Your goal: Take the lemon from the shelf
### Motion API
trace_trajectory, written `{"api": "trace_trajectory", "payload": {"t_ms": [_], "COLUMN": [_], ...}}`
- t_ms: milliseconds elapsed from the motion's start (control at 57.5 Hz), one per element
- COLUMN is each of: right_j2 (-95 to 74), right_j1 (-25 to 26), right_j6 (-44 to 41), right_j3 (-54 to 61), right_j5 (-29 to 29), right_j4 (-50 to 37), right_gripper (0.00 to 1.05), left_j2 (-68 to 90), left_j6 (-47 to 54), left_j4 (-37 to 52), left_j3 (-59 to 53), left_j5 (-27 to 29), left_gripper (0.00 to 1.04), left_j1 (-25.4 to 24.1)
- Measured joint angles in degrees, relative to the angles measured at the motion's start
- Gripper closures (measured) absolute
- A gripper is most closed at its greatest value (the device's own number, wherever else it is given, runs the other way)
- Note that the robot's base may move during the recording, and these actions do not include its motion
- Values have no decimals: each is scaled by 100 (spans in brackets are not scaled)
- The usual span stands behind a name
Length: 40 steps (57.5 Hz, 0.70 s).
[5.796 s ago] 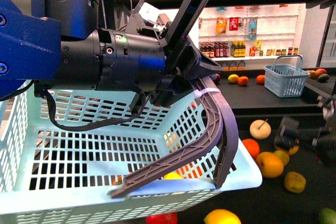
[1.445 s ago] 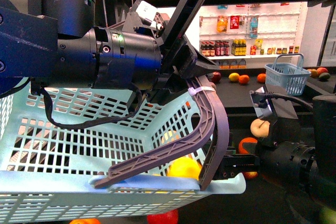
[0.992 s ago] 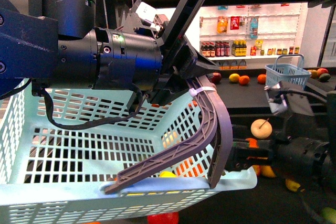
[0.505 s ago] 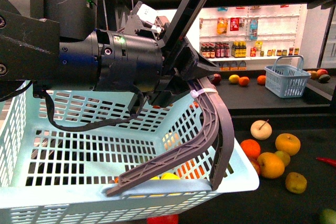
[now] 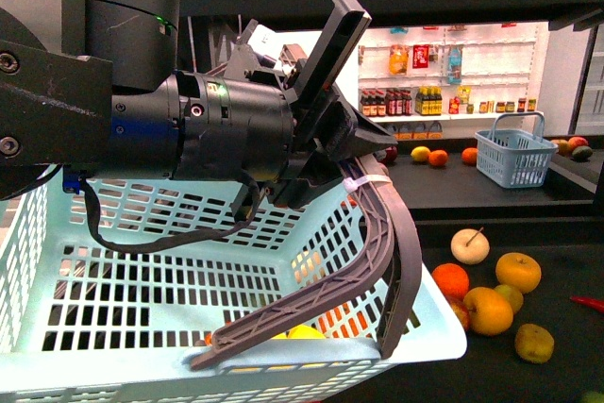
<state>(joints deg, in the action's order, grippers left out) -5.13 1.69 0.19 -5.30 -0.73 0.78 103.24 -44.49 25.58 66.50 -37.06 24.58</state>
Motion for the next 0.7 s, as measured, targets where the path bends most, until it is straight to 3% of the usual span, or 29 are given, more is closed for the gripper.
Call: {"api": "trace_trajectory", "payload": {"t_ms": [87, 696], "right_j2": [76, 461], "right_j1": [-122, -149], "right_j6": [-4, -2], "right_j3": [63, 444], "right_j5": [28, 57], "right_j4": [-2, -66], "right_gripper": [100, 98], "left_j2": [0, 0], "left_j6": [2, 2], "left_j4": [0, 0], "left_j3": [0, 0], "left_j5": [-4, -7], "left_gripper": [95, 95], "left_j1": [2, 2]}}
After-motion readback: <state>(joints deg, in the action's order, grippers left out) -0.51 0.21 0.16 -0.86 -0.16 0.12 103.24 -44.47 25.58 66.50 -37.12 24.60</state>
